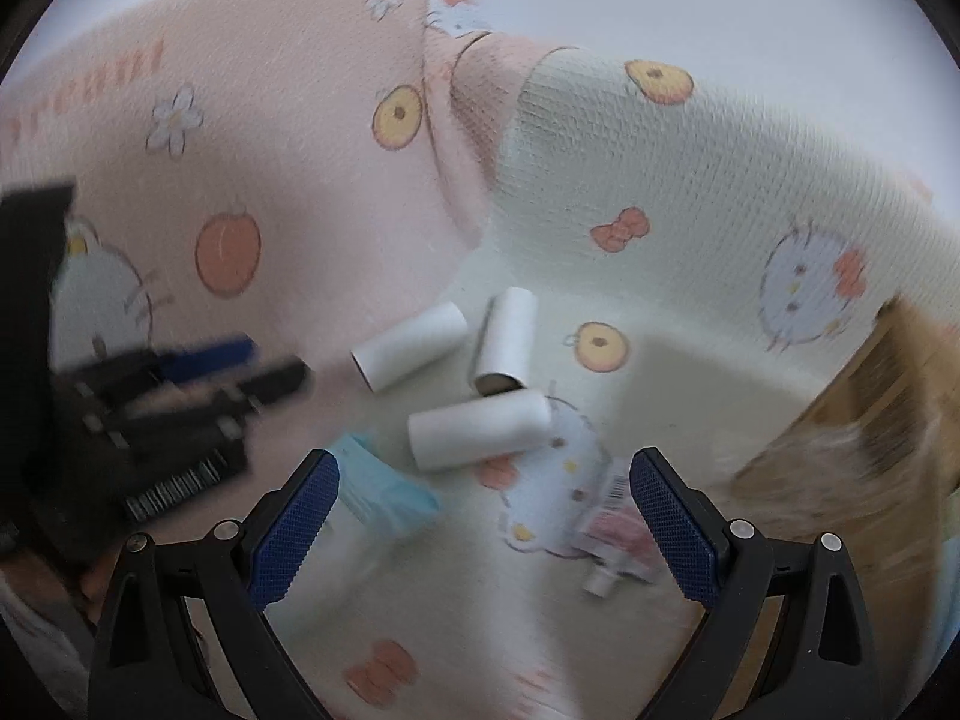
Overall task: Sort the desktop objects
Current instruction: 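Move the left tool toward the white cardboard tubes on the bed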
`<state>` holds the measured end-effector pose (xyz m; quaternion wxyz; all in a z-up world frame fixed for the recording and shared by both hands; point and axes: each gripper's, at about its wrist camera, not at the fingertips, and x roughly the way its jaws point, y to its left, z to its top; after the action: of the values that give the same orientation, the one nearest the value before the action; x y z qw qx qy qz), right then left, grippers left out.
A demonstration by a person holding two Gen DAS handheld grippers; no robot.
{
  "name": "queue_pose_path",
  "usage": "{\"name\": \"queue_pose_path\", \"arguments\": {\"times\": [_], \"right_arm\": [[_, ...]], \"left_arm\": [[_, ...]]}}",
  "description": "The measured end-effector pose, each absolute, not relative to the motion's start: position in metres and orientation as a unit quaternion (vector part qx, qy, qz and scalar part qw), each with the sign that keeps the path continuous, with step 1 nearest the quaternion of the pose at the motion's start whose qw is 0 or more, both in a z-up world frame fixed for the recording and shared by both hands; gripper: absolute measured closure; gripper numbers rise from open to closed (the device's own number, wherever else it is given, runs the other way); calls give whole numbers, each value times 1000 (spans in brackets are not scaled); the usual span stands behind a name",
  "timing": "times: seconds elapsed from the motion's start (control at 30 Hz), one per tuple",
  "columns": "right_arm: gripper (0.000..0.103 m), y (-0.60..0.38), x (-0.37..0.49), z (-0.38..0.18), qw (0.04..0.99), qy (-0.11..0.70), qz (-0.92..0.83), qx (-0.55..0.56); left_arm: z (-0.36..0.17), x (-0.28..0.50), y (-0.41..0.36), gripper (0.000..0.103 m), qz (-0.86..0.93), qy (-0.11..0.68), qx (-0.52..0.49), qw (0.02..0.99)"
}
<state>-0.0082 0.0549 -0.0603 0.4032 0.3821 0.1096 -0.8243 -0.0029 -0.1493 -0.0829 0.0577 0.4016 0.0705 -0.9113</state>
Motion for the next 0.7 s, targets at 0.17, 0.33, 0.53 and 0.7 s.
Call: {"name": "queue_pose_path", "arguments": {"times": [0.17,0.33,0.53,0.7], "right_arm": [[6,52,-19,-86,404,79,-824,390],[6,42,-26,-113,398,62,-819,408],[6,19,-17,-133,418,135,-810,389],[6,12,-26,-146,411,132,-813,392]], "left_arm": [[-95,-23,-154,55,-892,110,436,30],[-103,-40,-156,55,-884,126,450,8],[-117,-57,-144,55,-874,84,479,12],[-126,-69,-134,55,-856,101,506,-29]]}}
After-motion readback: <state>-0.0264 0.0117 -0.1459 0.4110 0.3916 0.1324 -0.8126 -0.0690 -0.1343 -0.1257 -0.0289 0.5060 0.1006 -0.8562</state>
